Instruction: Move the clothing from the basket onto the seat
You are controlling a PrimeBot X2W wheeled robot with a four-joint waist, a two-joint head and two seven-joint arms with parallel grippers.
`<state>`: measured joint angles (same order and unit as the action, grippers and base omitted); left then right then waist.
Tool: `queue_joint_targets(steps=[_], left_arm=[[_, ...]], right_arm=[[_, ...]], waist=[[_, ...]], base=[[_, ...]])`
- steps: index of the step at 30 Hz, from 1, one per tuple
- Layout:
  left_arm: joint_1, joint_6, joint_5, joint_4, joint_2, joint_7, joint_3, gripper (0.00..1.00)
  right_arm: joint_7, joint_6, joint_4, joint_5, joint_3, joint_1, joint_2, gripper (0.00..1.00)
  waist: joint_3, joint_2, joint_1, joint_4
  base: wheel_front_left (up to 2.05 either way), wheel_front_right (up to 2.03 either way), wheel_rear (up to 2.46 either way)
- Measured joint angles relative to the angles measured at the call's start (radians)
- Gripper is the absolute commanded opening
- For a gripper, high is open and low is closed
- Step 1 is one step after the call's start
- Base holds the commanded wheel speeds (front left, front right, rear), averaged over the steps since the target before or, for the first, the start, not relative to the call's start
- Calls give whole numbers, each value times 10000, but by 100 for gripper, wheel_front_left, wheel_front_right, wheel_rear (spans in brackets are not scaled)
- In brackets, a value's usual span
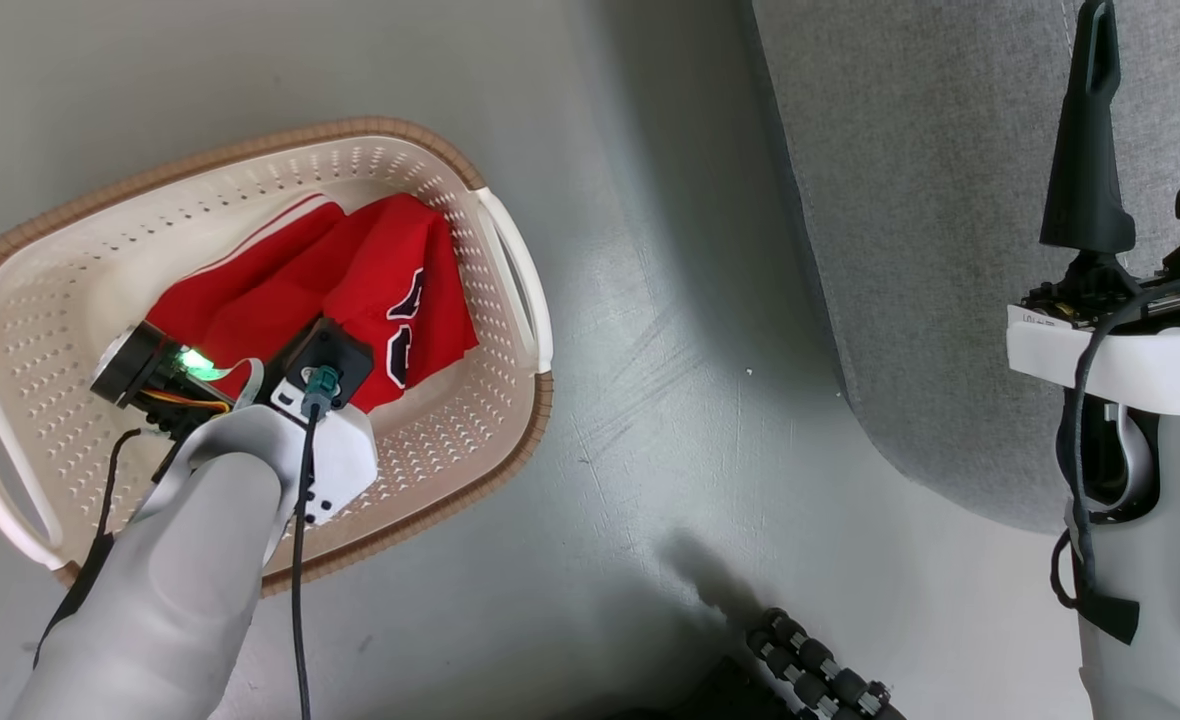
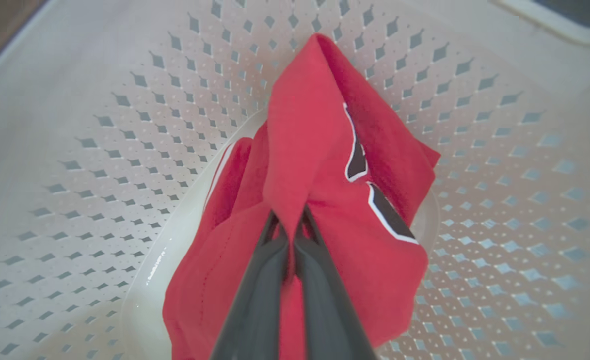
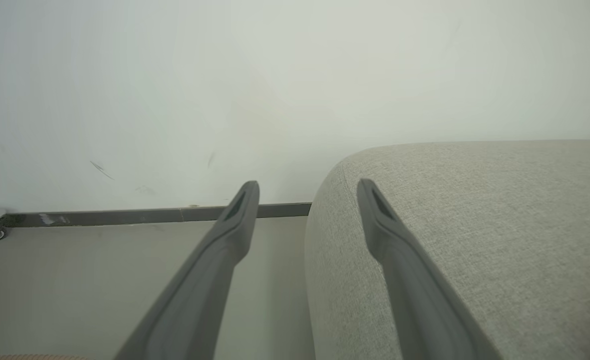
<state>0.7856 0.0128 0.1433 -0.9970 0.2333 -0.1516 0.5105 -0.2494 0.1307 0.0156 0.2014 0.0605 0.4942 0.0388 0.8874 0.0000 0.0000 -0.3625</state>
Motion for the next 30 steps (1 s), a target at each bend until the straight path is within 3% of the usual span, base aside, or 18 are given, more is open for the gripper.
queue_joint_targets(steps=[15,30], left_arm=[[-69,504,-295,554,-146,-744,-295,0],[-482,1062,-863,1994,-236,-966,-803,0]], right_arm=[[-2,0,178,-169,163,8,2,100],[-2,0,410,-669,215,26,13,100]], waist=[[-659,0,0,380],[-1625,0,1,921]], base=[[0,0,0],[0,0,0]])
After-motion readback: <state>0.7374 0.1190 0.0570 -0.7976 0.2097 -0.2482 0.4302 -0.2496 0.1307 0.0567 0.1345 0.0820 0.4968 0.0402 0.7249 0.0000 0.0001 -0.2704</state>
